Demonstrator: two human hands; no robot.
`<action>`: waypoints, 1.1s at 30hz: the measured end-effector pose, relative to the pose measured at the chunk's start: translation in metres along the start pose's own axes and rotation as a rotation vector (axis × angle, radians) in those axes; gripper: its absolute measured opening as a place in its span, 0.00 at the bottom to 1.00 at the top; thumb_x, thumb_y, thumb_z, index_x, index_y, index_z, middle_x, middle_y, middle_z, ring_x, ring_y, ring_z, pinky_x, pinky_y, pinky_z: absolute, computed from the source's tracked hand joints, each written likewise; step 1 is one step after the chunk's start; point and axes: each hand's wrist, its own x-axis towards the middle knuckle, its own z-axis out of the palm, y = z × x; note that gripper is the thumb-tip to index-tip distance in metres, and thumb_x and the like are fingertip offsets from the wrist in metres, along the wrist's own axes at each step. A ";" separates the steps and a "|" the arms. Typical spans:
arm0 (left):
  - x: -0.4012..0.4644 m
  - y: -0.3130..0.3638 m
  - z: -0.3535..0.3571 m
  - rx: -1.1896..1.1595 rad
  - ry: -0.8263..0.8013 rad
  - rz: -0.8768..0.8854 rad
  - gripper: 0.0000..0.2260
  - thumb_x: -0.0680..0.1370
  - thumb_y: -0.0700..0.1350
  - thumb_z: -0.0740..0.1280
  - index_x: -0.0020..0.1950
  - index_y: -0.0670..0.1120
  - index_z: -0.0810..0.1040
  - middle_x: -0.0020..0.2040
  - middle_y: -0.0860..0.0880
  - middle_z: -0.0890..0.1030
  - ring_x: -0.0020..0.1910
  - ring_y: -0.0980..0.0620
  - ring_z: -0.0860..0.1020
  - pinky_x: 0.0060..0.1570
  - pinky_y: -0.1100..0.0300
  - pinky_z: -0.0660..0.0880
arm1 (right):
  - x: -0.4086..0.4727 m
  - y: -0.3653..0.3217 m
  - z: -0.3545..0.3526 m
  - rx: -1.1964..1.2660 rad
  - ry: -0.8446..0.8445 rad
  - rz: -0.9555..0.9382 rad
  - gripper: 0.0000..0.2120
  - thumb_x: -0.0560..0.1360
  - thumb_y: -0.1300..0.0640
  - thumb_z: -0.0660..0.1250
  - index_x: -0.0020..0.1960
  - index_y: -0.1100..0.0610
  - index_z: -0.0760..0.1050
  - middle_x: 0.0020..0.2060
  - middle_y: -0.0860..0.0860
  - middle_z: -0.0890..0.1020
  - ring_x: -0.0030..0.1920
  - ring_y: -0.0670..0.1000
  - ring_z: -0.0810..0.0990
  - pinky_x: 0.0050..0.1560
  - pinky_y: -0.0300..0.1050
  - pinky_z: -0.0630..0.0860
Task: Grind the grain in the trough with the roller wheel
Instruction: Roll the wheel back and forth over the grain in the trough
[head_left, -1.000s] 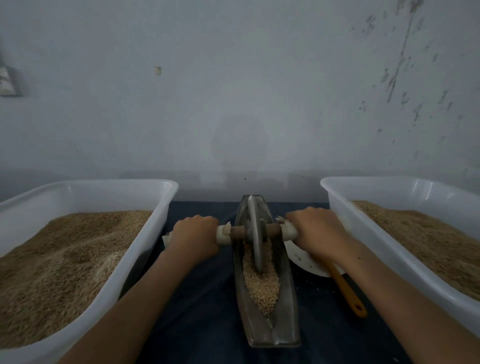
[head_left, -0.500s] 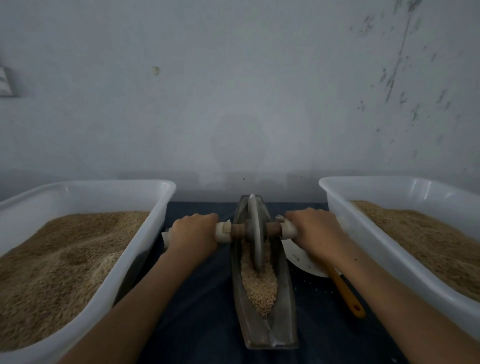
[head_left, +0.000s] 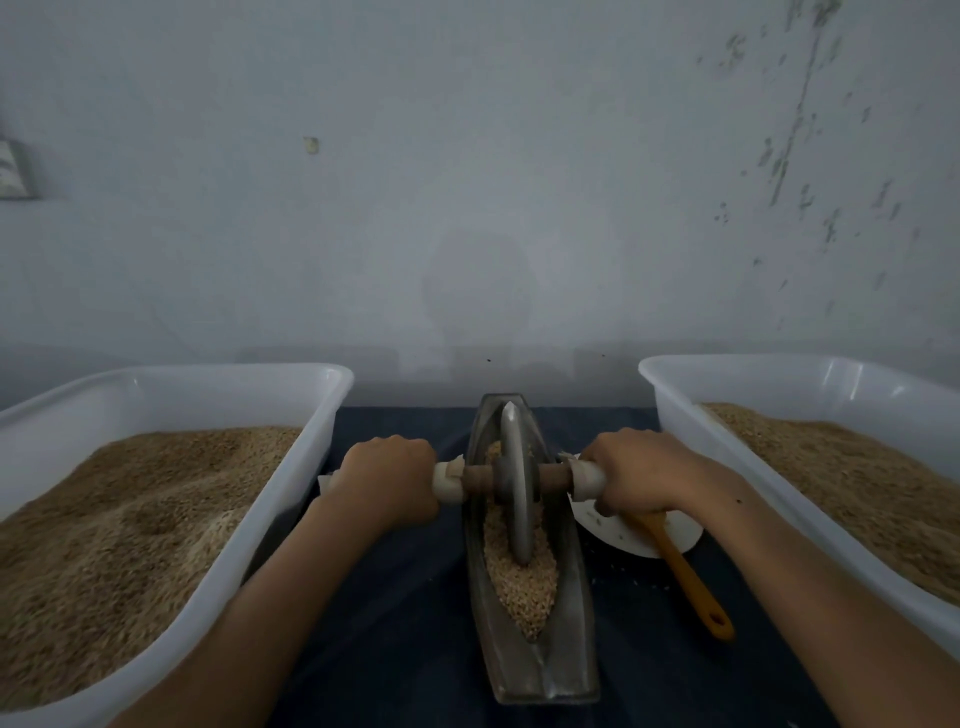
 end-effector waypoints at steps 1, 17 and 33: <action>0.000 0.001 0.000 0.009 0.012 -0.008 0.07 0.73 0.50 0.67 0.43 0.50 0.70 0.38 0.53 0.73 0.40 0.52 0.75 0.42 0.59 0.72 | 0.001 0.001 0.002 0.001 0.026 -0.006 0.10 0.71 0.54 0.70 0.52 0.49 0.76 0.42 0.48 0.79 0.43 0.49 0.78 0.41 0.43 0.73; -0.002 -0.001 0.002 -0.067 -0.005 -0.021 0.08 0.74 0.50 0.68 0.49 0.49 0.74 0.44 0.52 0.77 0.43 0.52 0.76 0.46 0.59 0.74 | 0.000 -0.002 0.005 -0.045 0.187 -0.029 0.06 0.72 0.55 0.66 0.44 0.46 0.70 0.41 0.48 0.78 0.44 0.51 0.78 0.44 0.46 0.75; -0.002 0.007 0.011 -0.004 0.287 -0.075 0.06 0.76 0.51 0.64 0.49 0.50 0.70 0.46 0.50 0.78 0.44 0.50 0.77 0.41 0.58 0.69 | 0.007 -0.001 0.024 -0.055 0.477 0.009 0.01 0.76 0.54 0.62 0.45 0.49 0.70 0.42 0.48 0.80 0.43 0.52 0.78 0.39 0.46 0.69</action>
